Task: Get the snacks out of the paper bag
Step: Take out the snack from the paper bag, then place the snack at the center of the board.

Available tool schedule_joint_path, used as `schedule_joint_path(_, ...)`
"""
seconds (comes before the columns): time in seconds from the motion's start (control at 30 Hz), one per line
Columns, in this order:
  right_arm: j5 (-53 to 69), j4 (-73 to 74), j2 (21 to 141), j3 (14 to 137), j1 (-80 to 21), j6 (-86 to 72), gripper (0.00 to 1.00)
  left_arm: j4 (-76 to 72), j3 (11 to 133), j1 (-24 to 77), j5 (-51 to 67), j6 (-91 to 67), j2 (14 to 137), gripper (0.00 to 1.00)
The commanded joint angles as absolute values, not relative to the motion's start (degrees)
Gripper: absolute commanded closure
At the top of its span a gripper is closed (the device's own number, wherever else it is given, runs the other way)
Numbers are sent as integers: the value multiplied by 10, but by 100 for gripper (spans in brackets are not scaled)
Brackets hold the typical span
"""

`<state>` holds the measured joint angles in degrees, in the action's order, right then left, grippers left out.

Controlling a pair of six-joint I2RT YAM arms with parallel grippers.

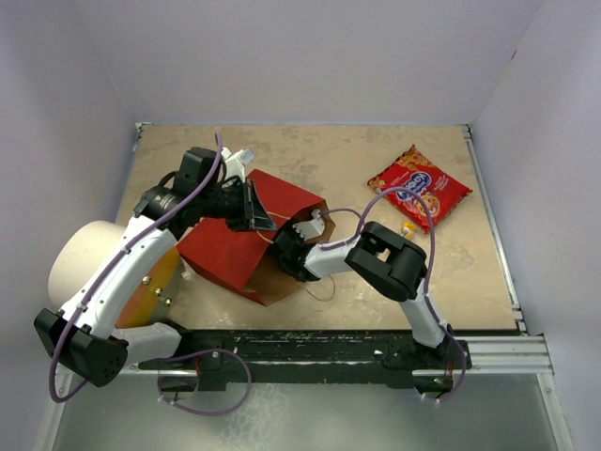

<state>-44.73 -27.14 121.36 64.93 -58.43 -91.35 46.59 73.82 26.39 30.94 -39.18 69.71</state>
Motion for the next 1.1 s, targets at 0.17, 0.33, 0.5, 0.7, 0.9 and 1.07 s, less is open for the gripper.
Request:
schedule_joint_path(0.17,-394,-347,1083,518,-591,-816,100,457,762,264,255,-392,677,100)
schedule_joint_path(0.33,-327,-324,974,437,-595,-748,100,447,759,263,220,-387,671,100)
schedule_joint_path(0.5,-270,-260,837,378,-595,-605,100,433,739,262,180,-384,660,100)
schedule_joint_path(0.7,-244,-73,632,338,-595,-471,100,412,715,262,162,-400,643,100)
schedule_joint_path(0.9,-327,165,454,379,-594,-448,100,390,687,262,157,-413,638,100)
schedule_joint_path(1.07,-485,271,393,418,-588,-455,100,378,692,262,166,-426,646,100)
